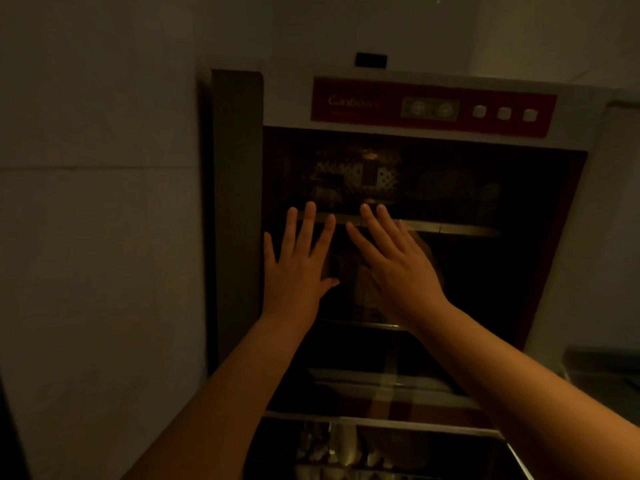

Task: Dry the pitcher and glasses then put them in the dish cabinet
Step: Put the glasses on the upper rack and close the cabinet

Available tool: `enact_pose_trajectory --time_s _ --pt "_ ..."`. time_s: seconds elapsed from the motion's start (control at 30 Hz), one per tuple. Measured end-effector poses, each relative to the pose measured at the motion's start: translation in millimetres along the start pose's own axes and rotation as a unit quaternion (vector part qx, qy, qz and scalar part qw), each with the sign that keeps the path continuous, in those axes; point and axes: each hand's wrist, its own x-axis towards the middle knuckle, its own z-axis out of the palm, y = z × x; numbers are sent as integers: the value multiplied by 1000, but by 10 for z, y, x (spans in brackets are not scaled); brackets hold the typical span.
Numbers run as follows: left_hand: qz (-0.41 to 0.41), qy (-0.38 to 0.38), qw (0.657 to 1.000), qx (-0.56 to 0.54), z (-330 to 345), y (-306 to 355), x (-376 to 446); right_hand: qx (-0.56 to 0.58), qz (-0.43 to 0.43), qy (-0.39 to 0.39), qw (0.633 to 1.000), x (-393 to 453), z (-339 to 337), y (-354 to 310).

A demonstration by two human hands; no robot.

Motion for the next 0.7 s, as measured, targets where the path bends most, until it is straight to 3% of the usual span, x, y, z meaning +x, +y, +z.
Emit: enact_pose_trajectory --time_s 0.13,0.27,0.43,0.57,0.7 --pt "-18 33 999 21 379 15 -30 24 -7 -50 998 -278 -52 -41" --pt "-31 -13 999 27 654 253 -201 87 58 -102 989 -878 -134 11" --pt "55 -99 994 1 1030 795 -687 115 123 -182 969 -1958 -388 399" --pt "91 -122 987 -48 1185 1399 -1091 108 200 -254 940 -2901 -653 690" --pt "186 -138 967 -108 1233 2149 -1626 117 222 -340 906 -3667 -877 767"
